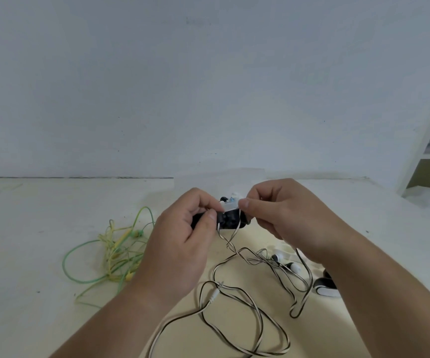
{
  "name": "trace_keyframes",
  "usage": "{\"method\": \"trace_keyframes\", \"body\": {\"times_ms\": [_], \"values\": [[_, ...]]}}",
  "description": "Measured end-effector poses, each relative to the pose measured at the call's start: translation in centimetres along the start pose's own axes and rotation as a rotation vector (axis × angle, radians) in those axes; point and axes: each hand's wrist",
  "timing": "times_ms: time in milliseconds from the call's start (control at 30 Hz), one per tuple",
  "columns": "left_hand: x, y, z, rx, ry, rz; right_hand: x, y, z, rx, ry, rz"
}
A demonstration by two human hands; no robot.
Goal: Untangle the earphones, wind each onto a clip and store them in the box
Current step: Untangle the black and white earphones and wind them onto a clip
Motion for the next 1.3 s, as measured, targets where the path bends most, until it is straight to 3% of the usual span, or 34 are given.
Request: {"method": "trace_keyframes", "body": {"times_ms": [533, 700, 867, 1100, 1300], "values": [[-0.1, -0.1, -0.2, 0.112, -0.014, 0.022, -1.1, -0.2, 0.2, 0.078, -0.048, -0.003], [0.1, 0.0, -0.3, 0.107, -0.132, 0.075, -0.9, 0.2, -0.3, 0.008, 0.029, 0.032], [-0.1, 0.0, 0.3, 0.108, -0.161, 0.102, -1.4, 0.1, -0.5, -0.156, 0.279, 0.211], [-0.4, -0.1, 0.7, 0.154, -0.202, 0.027, -2.1, 0.7, -0.7, -0.003, 0.226, 0.017], [-0.6, -0.1, 0.3, 0.243, -0.233, -0.013, -3.0, 0.6, -0.6, 0.109, 0.026, -0.166]]}}
Point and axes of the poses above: each hand's wrist, its own y-axis towards the middle knuckle, its own x-axis out of the back of the hand, z = x × y, and after that the axes turned 5 degrees about -x, right-handed
